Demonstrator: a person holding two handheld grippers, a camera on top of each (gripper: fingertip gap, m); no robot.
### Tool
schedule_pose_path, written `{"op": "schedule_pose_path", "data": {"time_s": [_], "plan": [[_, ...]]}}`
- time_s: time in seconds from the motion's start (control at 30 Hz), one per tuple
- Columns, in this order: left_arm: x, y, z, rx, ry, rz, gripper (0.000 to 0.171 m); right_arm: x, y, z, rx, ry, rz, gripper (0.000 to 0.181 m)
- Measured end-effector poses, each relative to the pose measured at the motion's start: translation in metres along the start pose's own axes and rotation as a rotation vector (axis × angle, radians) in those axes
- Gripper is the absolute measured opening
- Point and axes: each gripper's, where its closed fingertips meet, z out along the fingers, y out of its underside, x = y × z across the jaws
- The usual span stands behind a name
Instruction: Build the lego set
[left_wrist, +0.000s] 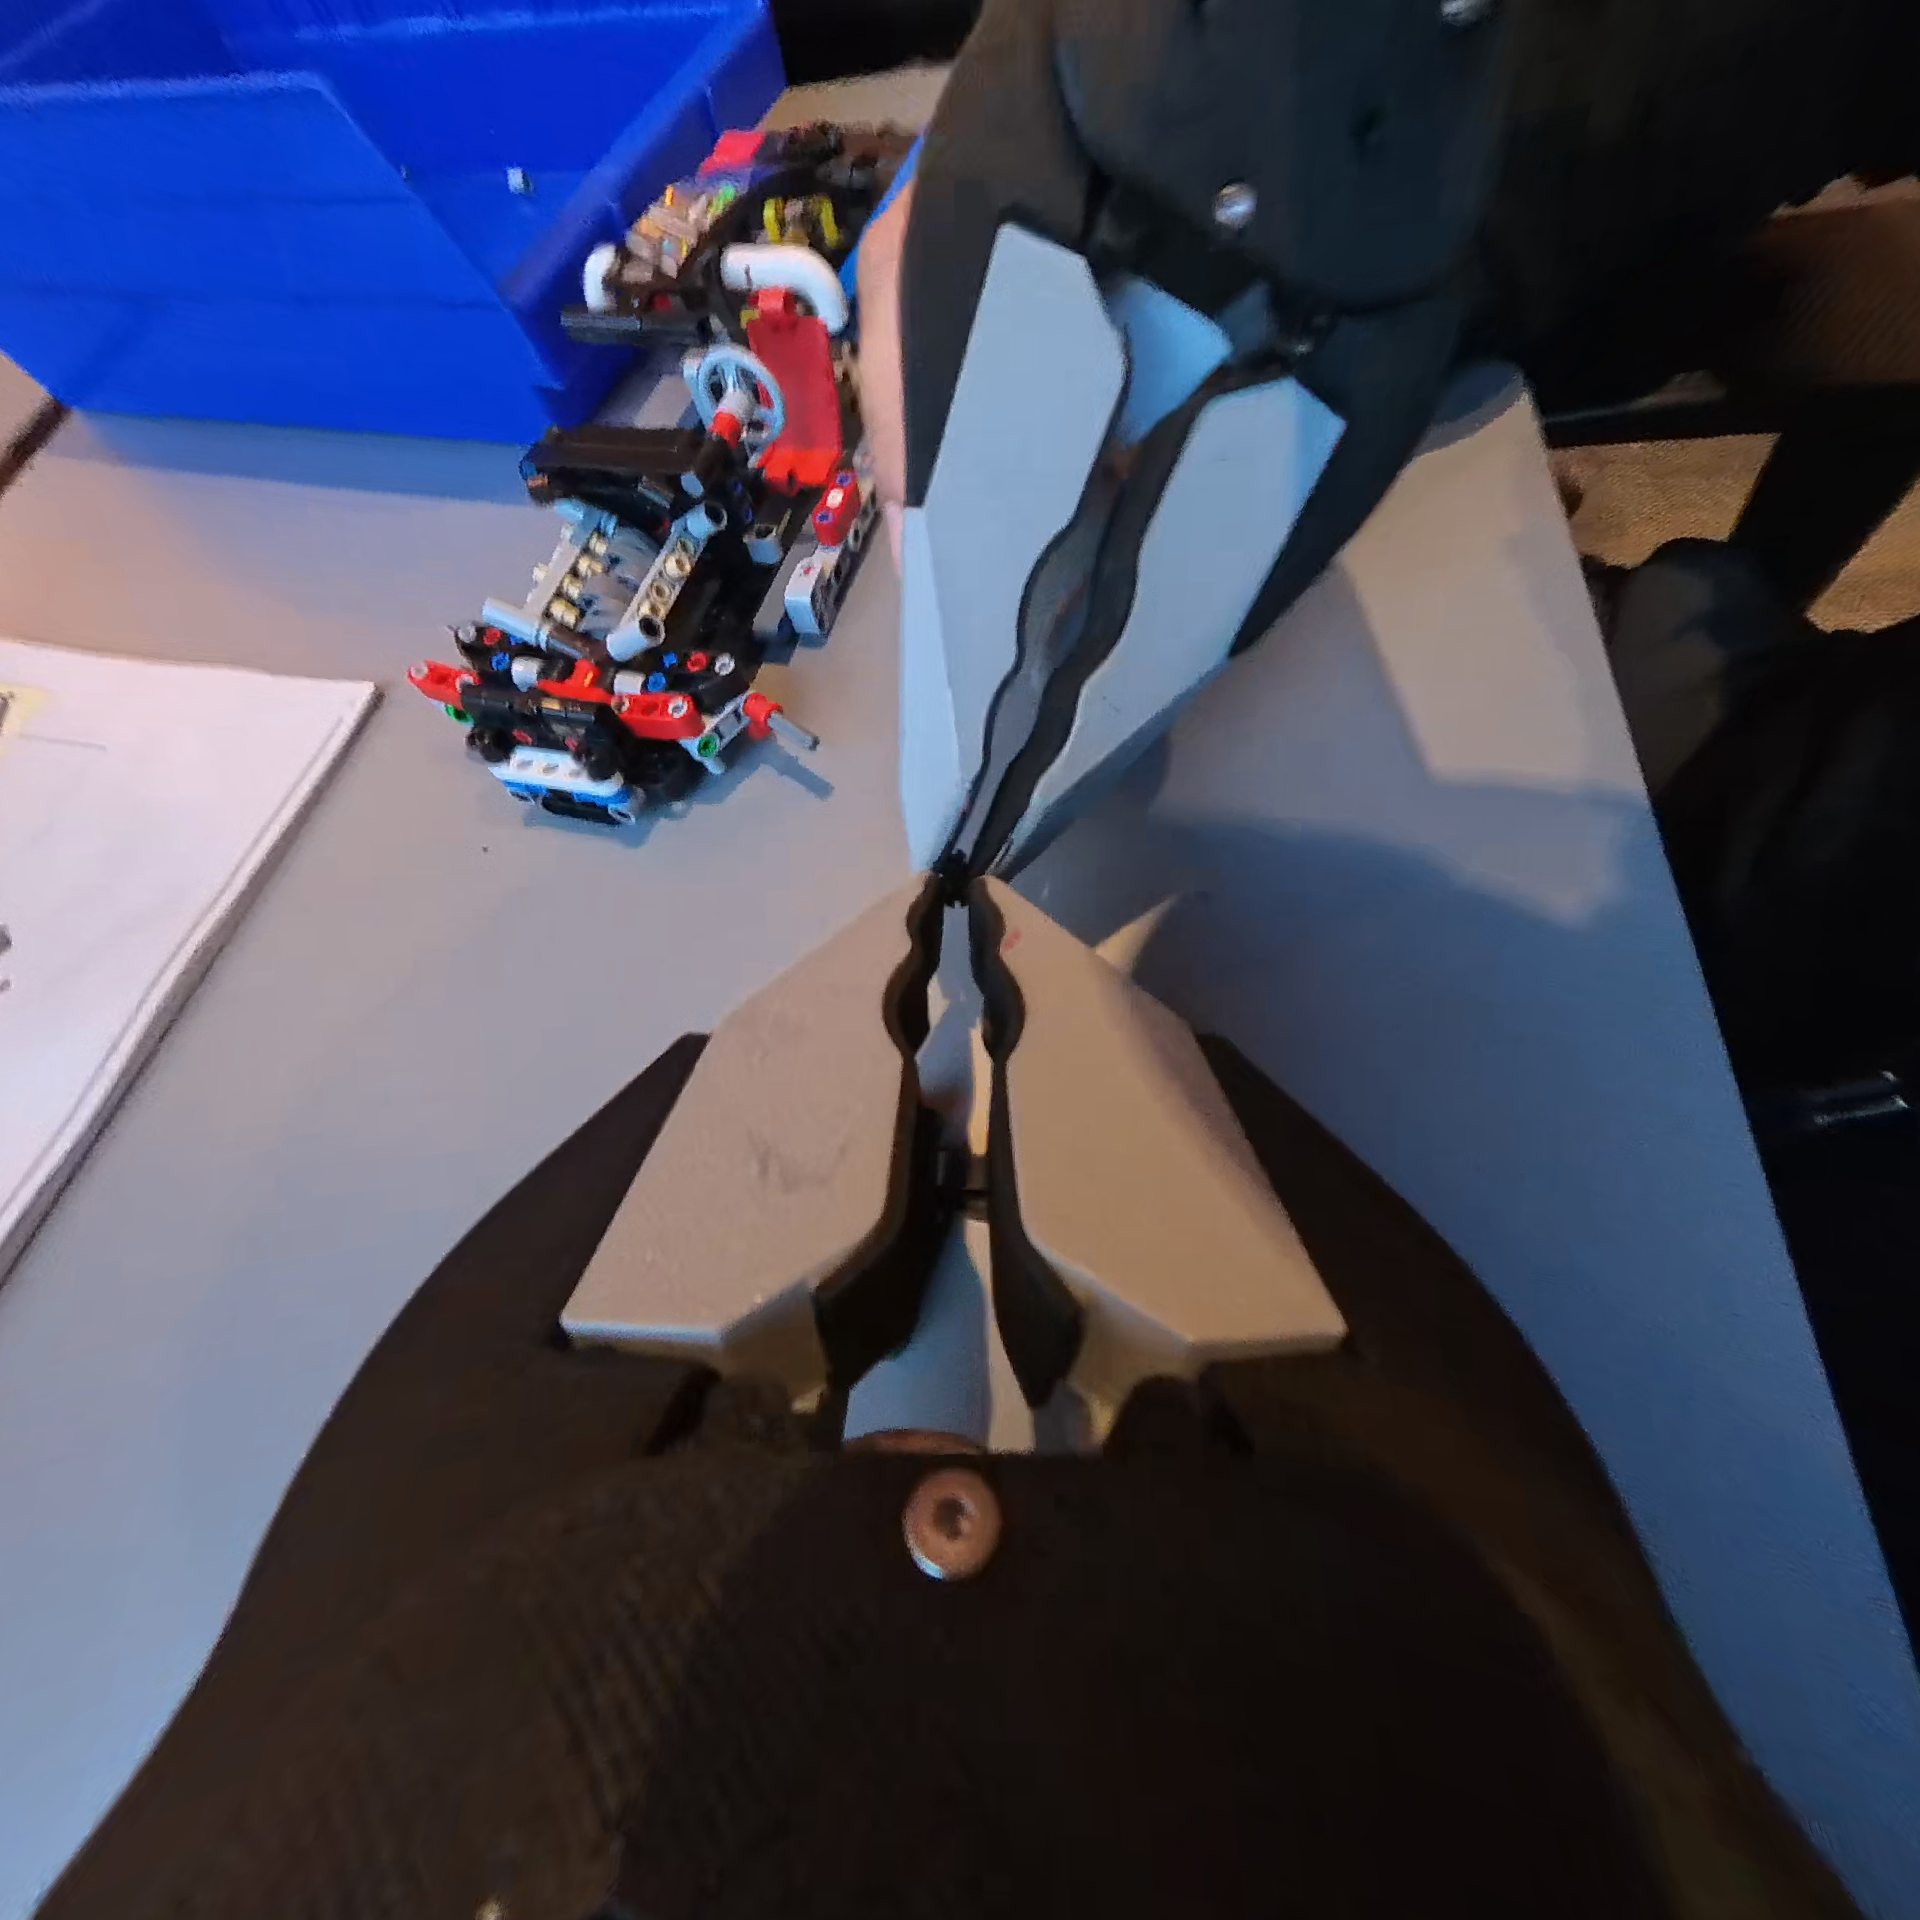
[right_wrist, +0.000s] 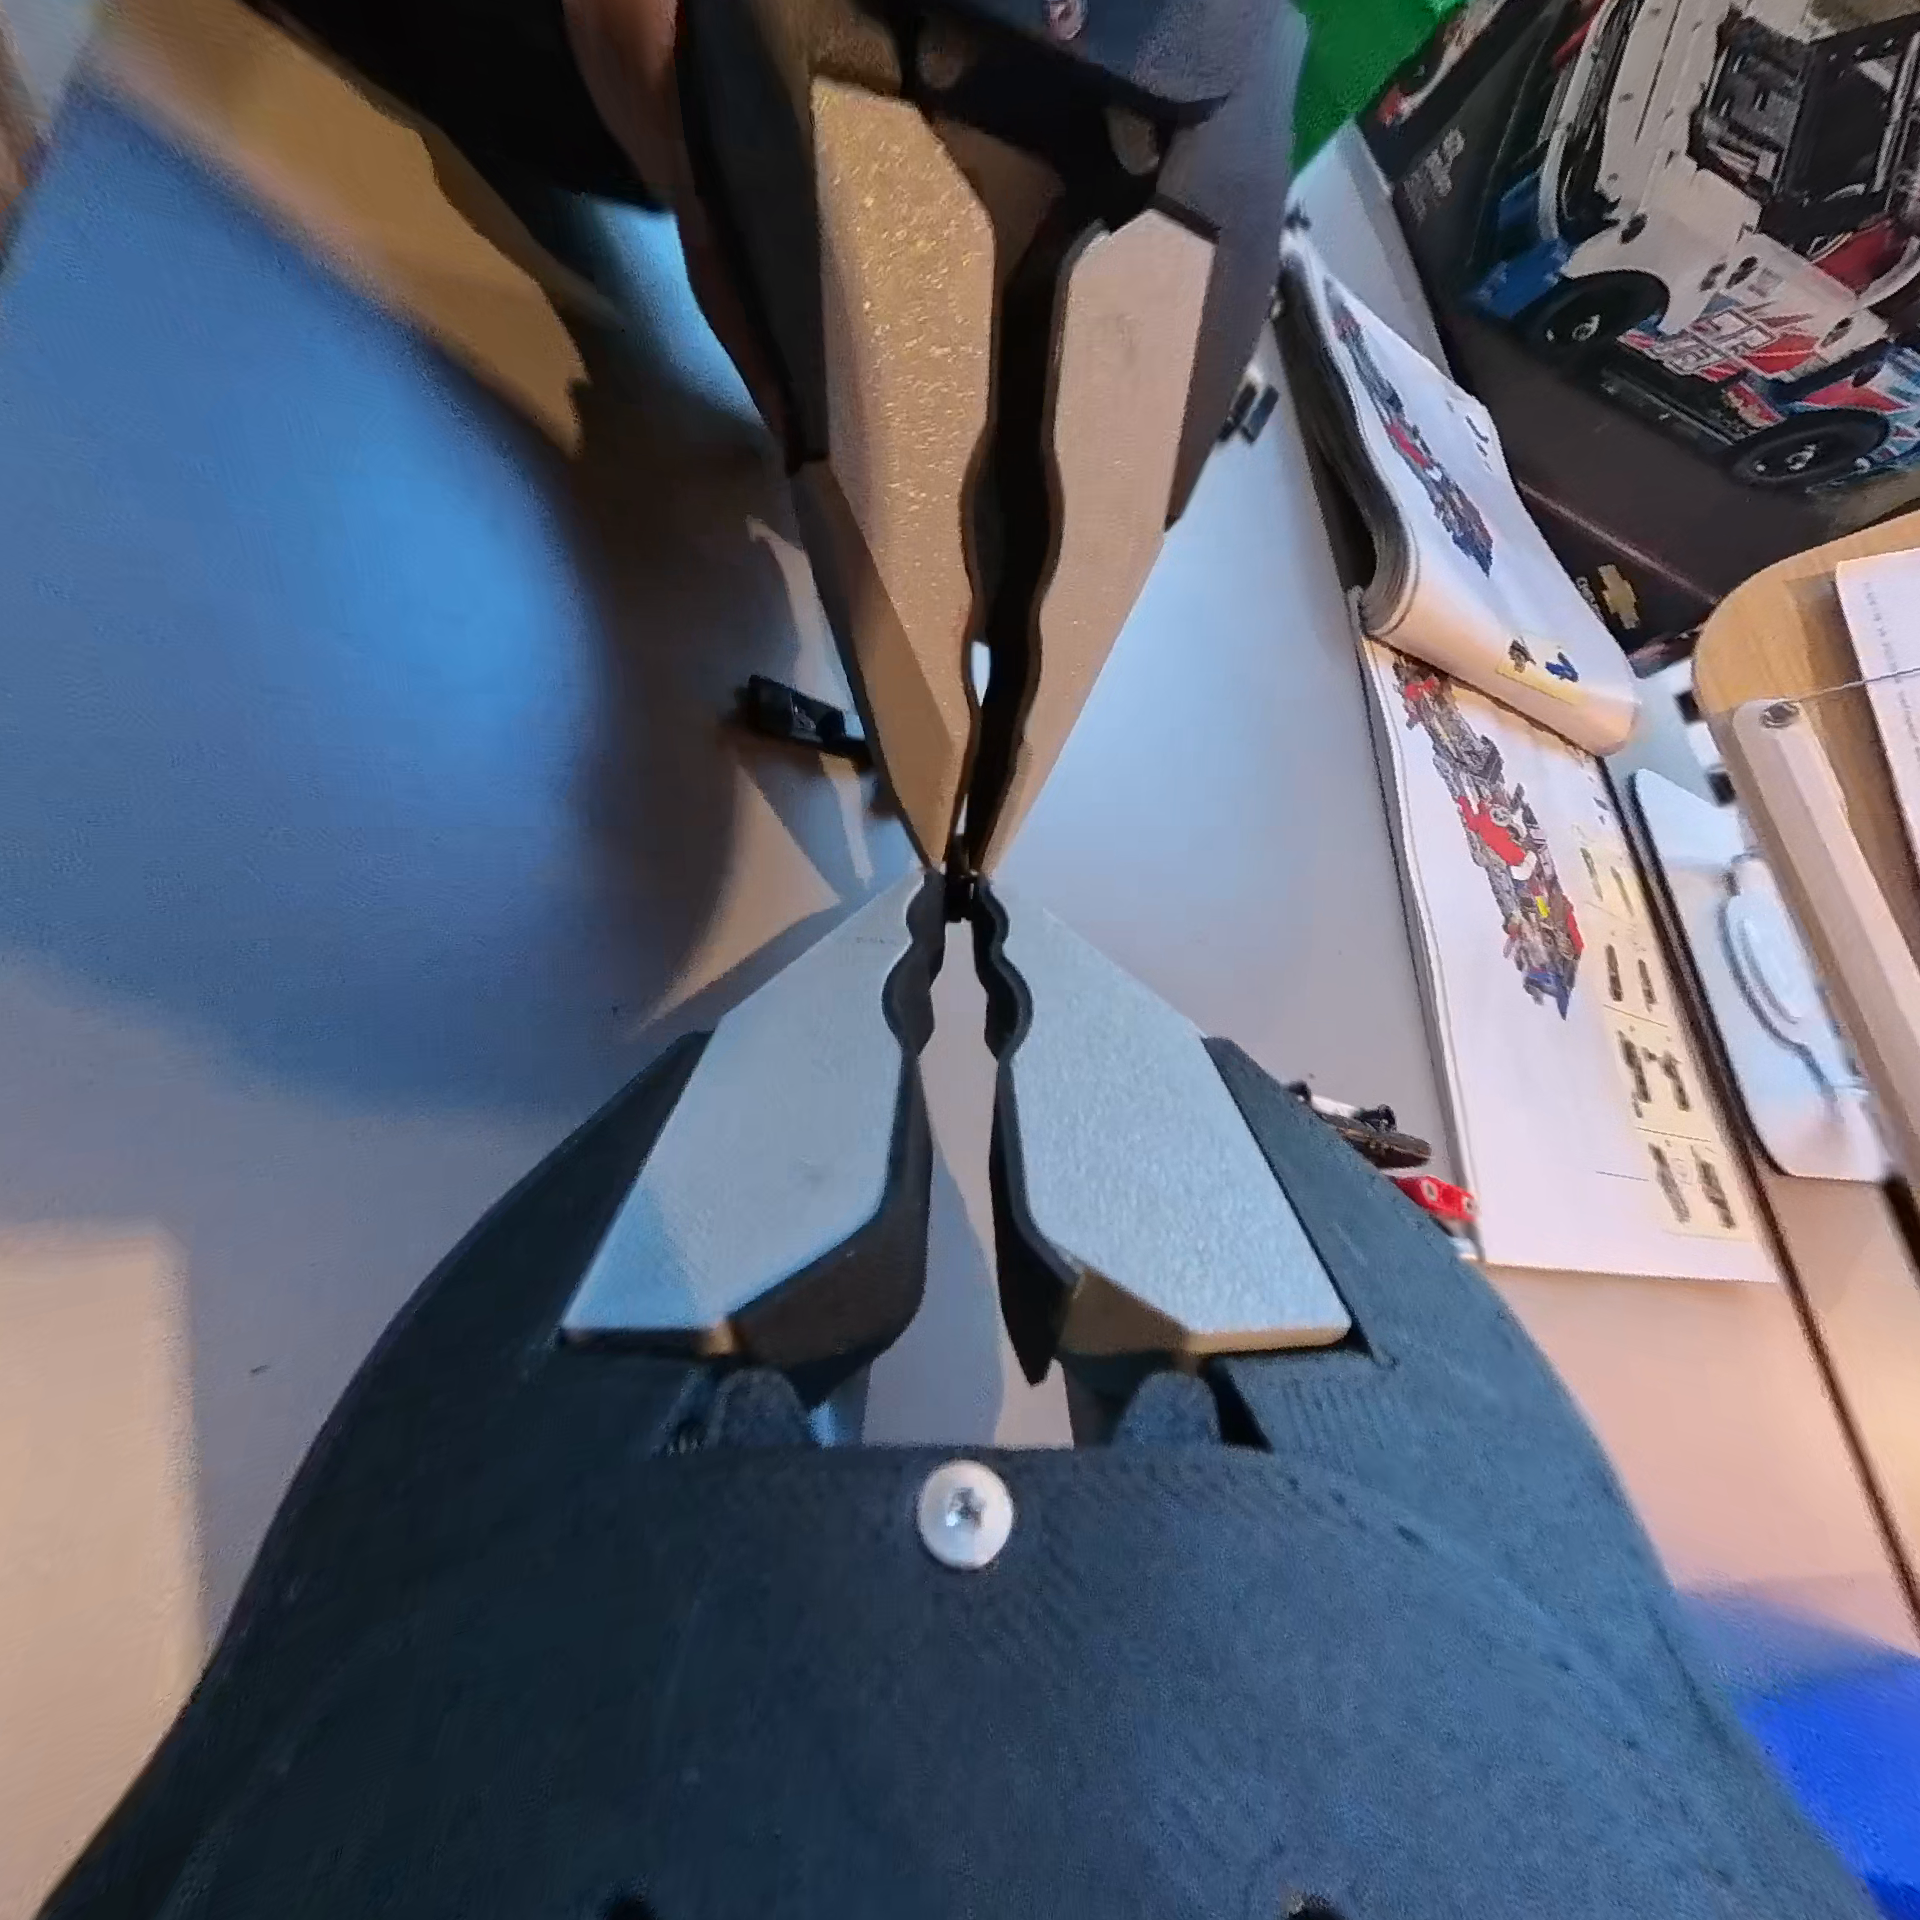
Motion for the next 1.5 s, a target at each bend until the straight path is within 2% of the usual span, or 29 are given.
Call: {"op": "schedule_pose_path", "data": {"time_s": [0.13,0.23,0.33,0.57,0.67,0.9,1.0,1.17,1.5], "plan": [[0.011,-0.020,-0.015,0.167,0.049,0.089,0.001,-0.004,-0.024,-0.017,0.198,-0.155,0.207,0.005],[0.014,-0.038,-0.027,0.295,0.065,0.088,0.001,0.000,-0.037,-0.028,0.305,-0.237,0.336,0.005],[0.014,-0.044,-0.030,0.351,0.083,0.059,0.001,0.004,-0.046,-0.036,0.369,-0.234,0.344,0.005],[0.013,-0.047,-0.029,0.376,0.085,0.046,0.001,0.007,-0.046,-0.036,0.356,-0.189,0.302,0.001],[0.013,-0.044,-0.026,0.341,0.091,0.031,0.001,0.006,-0.042,-0.035,0.332,-0.174,0.269,0.001],[0.001,-0.021,-0.014,0.125,-0.004,0.054,0.003,0.007,-0.019,-0.020,0.183,-0.133,0.276,0.001],[-0.001,-0.006,-0.006,0.019,-0.008,0.016,0.003,0.004,-0.009,-0.012,0.103,-0.112,0.234,0.001],[-0.003,0.000,-0.002,-0.033,-0.041,0.043,0.004,-0.001,0.000,-0.005,0.034,-0.101,0.184,0.001],[0.000,0.006,0.002,-0.077,-0.041,0.095,0.002,-0.004,0.002,-0.002,0.016,-0.107,0.161,0.001]]}}
